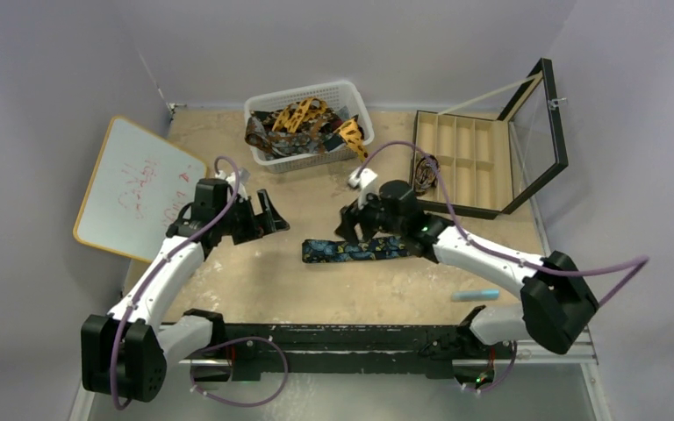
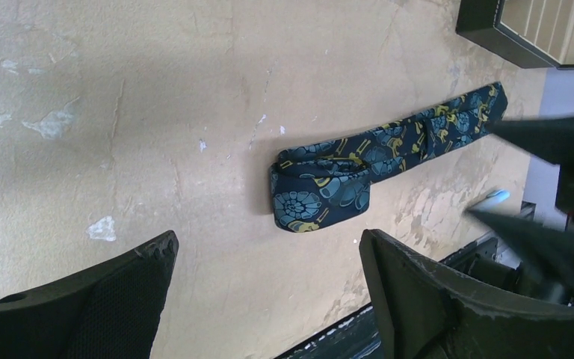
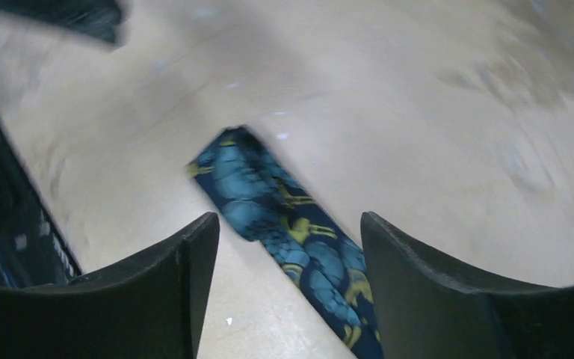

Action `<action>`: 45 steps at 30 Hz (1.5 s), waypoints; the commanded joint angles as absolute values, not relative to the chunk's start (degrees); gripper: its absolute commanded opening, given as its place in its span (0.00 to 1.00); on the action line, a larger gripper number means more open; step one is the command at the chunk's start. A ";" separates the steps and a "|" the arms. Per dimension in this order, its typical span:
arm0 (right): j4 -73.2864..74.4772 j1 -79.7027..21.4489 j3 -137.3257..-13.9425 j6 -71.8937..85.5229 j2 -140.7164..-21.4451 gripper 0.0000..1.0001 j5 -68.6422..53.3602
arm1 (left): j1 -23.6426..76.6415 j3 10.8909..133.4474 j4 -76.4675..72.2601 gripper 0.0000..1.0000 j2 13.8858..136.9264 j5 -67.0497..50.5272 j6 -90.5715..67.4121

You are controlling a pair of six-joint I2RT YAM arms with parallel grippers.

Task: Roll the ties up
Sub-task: Roll the tie at the center of the board.

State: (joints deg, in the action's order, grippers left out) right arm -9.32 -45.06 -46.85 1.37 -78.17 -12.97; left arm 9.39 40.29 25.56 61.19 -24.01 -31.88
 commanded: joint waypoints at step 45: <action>11.19 -41.70 -55.62 19.78 -94.58 0.26 4.76 | 8.88 37.88 18.05 0.89 66.10 -32.17 -32.67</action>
State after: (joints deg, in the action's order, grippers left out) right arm 8.27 -39.68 -54.43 20.45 -97.25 0.60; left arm 9.37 37.58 18.92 66.48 -31.31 -32.53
